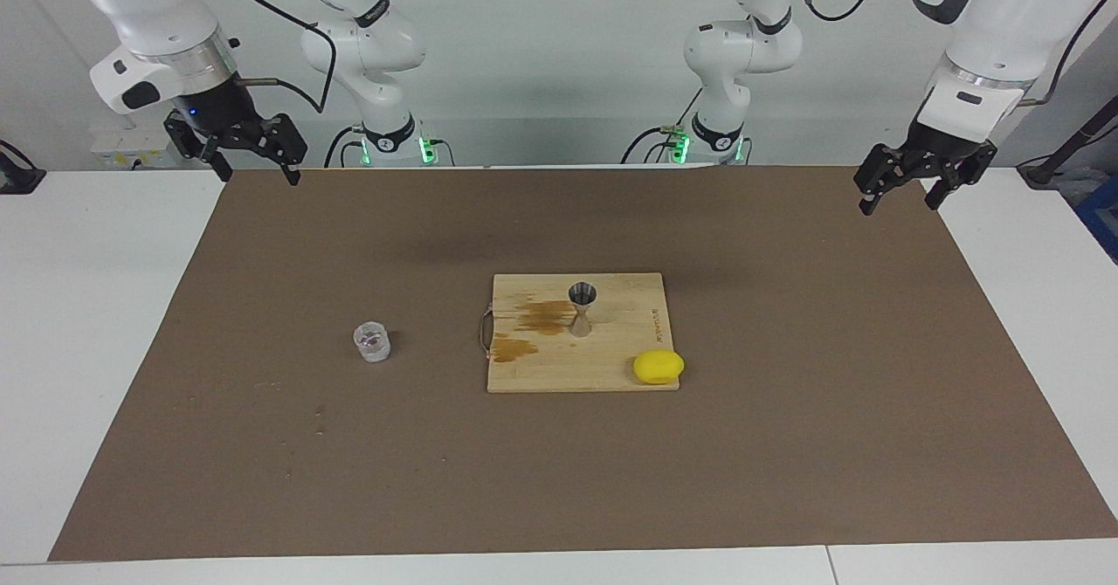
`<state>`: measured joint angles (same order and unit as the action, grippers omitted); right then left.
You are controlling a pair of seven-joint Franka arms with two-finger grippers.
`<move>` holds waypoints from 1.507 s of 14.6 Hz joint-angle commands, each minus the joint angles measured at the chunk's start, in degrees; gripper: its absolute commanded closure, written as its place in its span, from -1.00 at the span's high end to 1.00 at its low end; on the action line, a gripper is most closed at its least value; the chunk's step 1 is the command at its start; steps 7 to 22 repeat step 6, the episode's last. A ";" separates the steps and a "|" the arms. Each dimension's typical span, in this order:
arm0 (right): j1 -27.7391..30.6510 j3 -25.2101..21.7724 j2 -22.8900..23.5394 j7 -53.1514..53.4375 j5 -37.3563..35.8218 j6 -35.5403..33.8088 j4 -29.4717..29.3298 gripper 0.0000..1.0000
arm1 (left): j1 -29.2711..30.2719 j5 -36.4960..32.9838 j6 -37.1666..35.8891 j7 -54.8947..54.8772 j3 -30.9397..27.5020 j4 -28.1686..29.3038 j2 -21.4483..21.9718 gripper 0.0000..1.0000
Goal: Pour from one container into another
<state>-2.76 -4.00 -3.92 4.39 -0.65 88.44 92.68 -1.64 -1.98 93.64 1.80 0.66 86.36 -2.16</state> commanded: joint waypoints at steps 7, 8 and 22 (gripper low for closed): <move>0.30 0.14 -0.47 -0.18 -1.19 1.30 0.30 1.00 | 0.67 -1.10 1.11 0.31 0.40 1.70 1.37 1.00; 0.30 0.14 -0.47 -0.18 -1.19 1.30 0.30 1.00 | 0.67 -1.10 1.11 0.31 0.40 1.70 1.37 1.00; 0.30 0.14 -0.47 -0.18 -1.19 1.30 0.30 1.00 | 0.67 -1.10 1.11 0.31 0.40 1.70 1.37 1.00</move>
